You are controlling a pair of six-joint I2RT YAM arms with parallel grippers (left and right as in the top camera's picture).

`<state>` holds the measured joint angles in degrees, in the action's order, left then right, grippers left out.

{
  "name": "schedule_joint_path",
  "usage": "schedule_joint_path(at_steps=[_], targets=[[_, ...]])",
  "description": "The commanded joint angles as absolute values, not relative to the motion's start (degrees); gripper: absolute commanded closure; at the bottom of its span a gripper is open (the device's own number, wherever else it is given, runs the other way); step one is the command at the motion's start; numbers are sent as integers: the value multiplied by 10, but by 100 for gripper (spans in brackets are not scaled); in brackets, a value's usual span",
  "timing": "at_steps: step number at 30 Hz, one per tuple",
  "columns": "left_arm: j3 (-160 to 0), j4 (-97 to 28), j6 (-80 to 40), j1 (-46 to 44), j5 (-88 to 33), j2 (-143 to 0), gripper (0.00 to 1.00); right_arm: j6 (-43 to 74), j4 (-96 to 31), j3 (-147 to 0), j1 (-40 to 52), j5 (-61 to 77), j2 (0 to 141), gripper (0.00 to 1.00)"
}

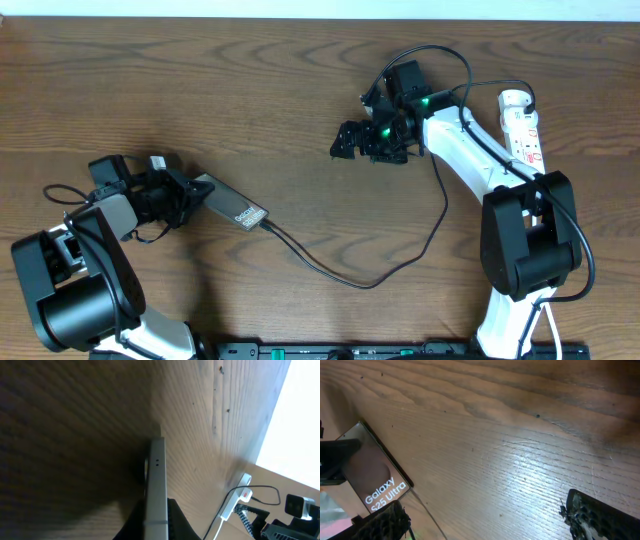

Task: Plug charger to phone and switch on socket
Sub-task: 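Lower the phone flat onto the table with the left gripper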

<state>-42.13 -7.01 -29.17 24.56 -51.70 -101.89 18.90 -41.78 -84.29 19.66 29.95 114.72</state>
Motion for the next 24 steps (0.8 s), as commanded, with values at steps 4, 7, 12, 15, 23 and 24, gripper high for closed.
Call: schedule_joint_path(at_steps=[4,7,12,15,23,24], targets=[[-424,-88,-283,247,-462,-1020,93,193,-422,-850,196,299,1148,1],[-424,-96,-283,247,-462,-1020,70,193,-422,-850,196,299,1148,1],[-424,-102,-283,247,-462,-1020,65,193,-422,-850,196,299,1148,1],[-424,-105,-283,247,-462,-1020,55,193,-422,-850,196,299,1148,1],[-424,-147,-283,247,-453,-1020,34,193,-422,-850,196,299,1148,1],[-424,-151,-283,247,-448,-1020,33,193,-423,-850,196,299,1148,1]])
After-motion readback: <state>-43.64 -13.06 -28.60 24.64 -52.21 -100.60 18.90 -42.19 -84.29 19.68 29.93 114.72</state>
